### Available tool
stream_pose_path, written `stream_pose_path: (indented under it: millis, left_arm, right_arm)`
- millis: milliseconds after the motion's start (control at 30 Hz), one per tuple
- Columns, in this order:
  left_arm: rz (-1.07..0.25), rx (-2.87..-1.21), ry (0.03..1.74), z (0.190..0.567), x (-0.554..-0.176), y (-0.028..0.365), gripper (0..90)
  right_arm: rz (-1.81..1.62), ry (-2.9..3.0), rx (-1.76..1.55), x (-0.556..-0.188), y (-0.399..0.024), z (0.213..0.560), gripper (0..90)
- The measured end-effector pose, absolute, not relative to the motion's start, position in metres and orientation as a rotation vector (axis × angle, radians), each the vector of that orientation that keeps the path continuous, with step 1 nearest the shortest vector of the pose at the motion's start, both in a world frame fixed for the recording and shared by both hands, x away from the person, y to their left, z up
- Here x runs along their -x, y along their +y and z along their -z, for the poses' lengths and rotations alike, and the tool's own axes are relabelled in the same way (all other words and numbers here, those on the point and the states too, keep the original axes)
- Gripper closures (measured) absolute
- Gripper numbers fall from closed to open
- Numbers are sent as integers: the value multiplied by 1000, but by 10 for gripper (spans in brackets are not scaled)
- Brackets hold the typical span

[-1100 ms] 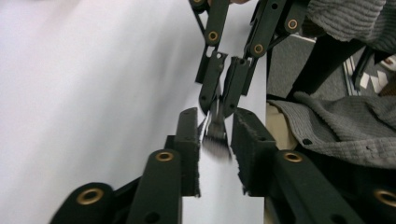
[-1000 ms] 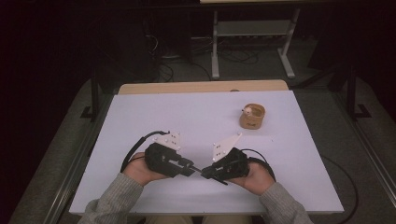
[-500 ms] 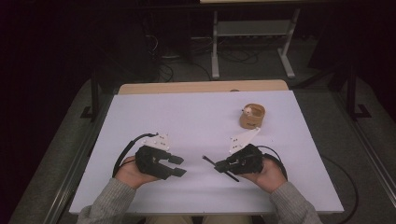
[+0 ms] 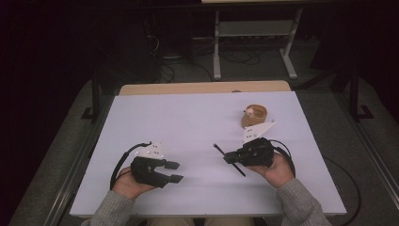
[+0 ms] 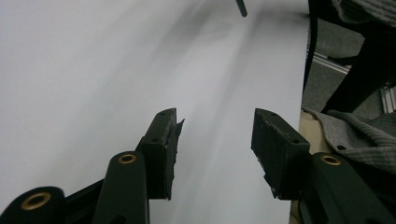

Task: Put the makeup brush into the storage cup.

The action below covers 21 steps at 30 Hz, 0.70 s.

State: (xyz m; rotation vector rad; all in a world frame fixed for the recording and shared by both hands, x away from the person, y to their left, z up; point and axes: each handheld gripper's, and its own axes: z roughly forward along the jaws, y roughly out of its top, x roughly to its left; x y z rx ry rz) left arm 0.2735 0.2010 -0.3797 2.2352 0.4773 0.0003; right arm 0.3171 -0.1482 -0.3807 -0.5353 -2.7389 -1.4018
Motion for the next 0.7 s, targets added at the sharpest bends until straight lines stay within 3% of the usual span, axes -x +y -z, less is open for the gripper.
stream_pose_path:
  millis: [700]
  left_arm:
    - [-65,-2182,537,398,-266,218,451]
  right_arm:
    - [1506,-2702,702,-354,-184,353,833]
